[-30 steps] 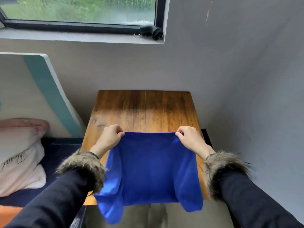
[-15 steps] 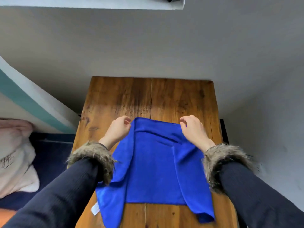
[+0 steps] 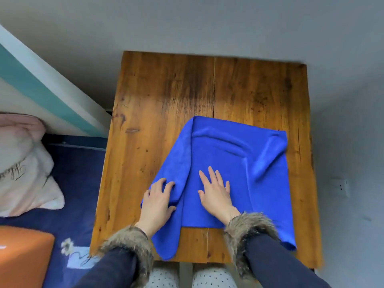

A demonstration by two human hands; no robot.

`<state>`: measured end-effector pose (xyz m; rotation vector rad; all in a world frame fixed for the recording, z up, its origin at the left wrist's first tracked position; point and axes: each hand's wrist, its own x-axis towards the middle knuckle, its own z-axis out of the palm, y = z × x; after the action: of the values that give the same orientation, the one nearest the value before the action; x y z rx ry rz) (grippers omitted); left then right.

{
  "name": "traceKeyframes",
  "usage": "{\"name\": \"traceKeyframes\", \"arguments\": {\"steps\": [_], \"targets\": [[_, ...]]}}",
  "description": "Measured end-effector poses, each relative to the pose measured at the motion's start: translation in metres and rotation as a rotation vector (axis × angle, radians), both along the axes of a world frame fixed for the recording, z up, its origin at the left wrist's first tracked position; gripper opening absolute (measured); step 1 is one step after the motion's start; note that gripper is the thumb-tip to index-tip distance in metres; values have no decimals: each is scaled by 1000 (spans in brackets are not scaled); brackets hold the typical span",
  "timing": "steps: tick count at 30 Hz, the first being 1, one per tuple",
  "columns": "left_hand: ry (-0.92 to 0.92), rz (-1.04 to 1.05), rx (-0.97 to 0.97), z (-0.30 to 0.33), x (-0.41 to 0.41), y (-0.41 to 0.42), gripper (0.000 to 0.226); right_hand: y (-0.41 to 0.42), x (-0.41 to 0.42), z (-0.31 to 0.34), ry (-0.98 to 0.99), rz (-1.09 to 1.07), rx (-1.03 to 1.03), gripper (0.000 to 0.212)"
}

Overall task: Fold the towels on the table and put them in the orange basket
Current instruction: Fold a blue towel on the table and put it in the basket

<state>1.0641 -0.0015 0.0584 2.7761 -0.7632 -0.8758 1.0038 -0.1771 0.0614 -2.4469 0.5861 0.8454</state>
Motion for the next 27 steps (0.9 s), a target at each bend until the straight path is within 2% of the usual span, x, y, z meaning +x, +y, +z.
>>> {"name": "traceKeyframes", "arguments": {"steps": [2, 4, 7, 10, 13, 18, 20, 22, 25, 27], "targets": [[-51, 8, -124, -3, 2, 9, 39, 13, -6, -3, 29, -16, -30, 62], [-53, 102, -259, -1, 11, 16, 20, 21, -9, -5, 48, -21, -58, 63], [69, 345, -424, 9, 37, 27, 13, 29, -7, -5, 75, -42, -77, 63], [135, 491, -564, 26, 77, 44, 15, 31, -3, -1, 97, -64, -79, 62], [85, 602, -581, 41, 129, 64, 14, 31, 2, 3, 113, -86, -80, 60], [-166, 738, -472, 45, 196, 78, 25, 37, 11, 8, 163, -145, -56, 59], [-200, 710, -429, 40, 198, 82, 25, 40, 15, 10, 176, -173, -56, 59], [-157, 601, -409, 32, 184, 83, 23, 43, 20, 12, 177, -197, -60, 59], [-36, 326, -311, 17, 155, 83, 29, 49, 26, 14, 121, -193, -130, 63], [-54, 125, -189, 5, 147, 83, 35, 52, 33, 14, 69, -133, -173, 67]]}}
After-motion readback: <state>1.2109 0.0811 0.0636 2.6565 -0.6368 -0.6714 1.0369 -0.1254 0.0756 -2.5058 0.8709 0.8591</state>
